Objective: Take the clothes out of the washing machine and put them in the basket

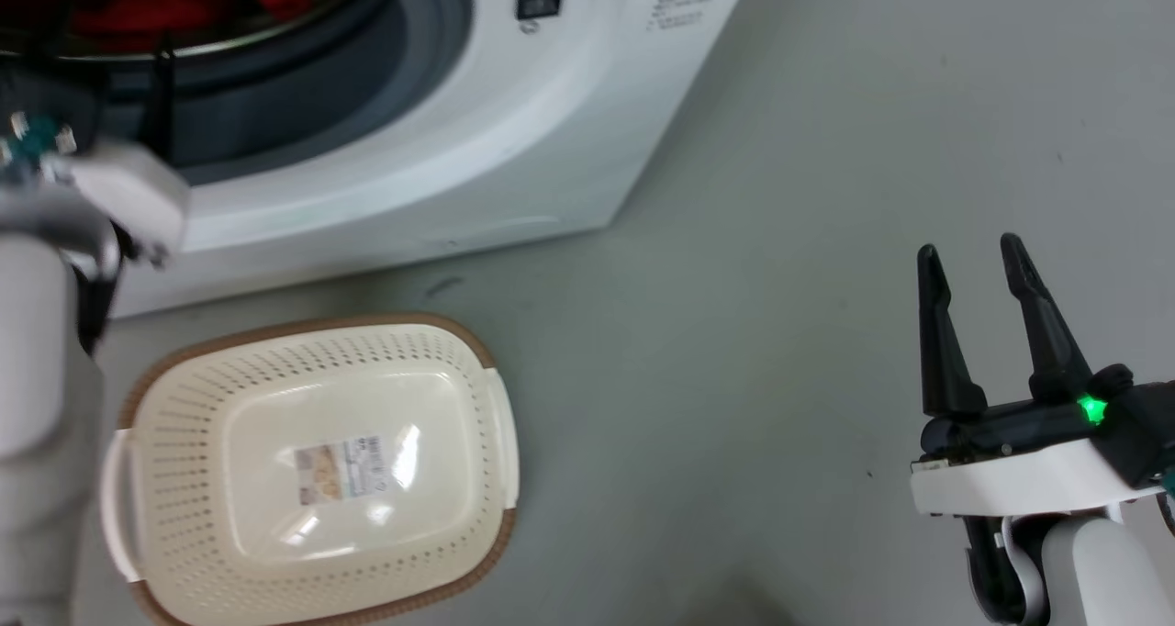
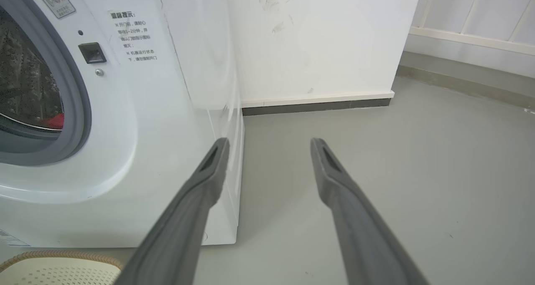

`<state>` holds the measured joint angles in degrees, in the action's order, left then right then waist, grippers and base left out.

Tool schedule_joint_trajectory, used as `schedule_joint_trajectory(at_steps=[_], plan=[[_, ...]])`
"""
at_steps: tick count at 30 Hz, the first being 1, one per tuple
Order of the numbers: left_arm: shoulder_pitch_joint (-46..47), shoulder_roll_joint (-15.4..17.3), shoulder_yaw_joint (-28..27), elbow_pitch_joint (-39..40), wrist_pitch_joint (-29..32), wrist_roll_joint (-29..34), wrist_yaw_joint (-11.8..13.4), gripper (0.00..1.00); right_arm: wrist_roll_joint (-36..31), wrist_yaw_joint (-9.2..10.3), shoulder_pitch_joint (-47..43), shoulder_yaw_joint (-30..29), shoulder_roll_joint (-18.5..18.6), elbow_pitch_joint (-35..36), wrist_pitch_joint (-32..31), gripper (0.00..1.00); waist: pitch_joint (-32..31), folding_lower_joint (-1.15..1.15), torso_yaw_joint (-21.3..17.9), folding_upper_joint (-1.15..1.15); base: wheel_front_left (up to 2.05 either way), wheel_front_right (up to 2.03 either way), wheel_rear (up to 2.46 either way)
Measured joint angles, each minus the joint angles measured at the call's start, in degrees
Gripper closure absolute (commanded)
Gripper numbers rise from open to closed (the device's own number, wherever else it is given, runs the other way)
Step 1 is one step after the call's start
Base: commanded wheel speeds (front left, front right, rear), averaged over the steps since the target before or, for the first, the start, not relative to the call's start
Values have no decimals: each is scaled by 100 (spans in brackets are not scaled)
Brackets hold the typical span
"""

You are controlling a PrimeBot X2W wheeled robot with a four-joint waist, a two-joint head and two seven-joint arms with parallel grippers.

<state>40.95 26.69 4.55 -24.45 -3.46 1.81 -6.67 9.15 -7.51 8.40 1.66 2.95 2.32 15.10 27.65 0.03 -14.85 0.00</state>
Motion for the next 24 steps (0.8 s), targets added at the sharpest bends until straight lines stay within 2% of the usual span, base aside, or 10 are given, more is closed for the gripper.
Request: schedule_joint_trajectory(at_steps=[6, 9, 15, 18, 24], plan=[[1682, 586, 515, -504, 1536, 9, -68, 0, 307, 0, 125, 91, 3, 236, 0, 0, 620, -1, -343, 0, 0, 0, 0], [2453, 794, 977, -826, 2237, -218, -74, 0, 354, 0, 159, 151, 3, 391, 0, 0, 923, -1, -496, 0, 0, 0, 0], [3746, 1247, 1530, -1512, 3574, -754, -81, 0, 303, -1, 211, 313, -1, 555, 0, 0, 1425, -1, -766, 0, 0, 0, 0], [4183, 1325, 1723, -1751, 4110, -991, -82, 0, 366, 0, 212, 367, 1, 634, 0, 0, 1622, -1, -890, 0, 0, 0, 0], [4641, 1695, 1913, -2086, 4751, -1213, -81, 0, 441, 0, 241, 558, 0, 686, 0, 0, 1923, -1, -1110, 0, 0, 0, 0]])
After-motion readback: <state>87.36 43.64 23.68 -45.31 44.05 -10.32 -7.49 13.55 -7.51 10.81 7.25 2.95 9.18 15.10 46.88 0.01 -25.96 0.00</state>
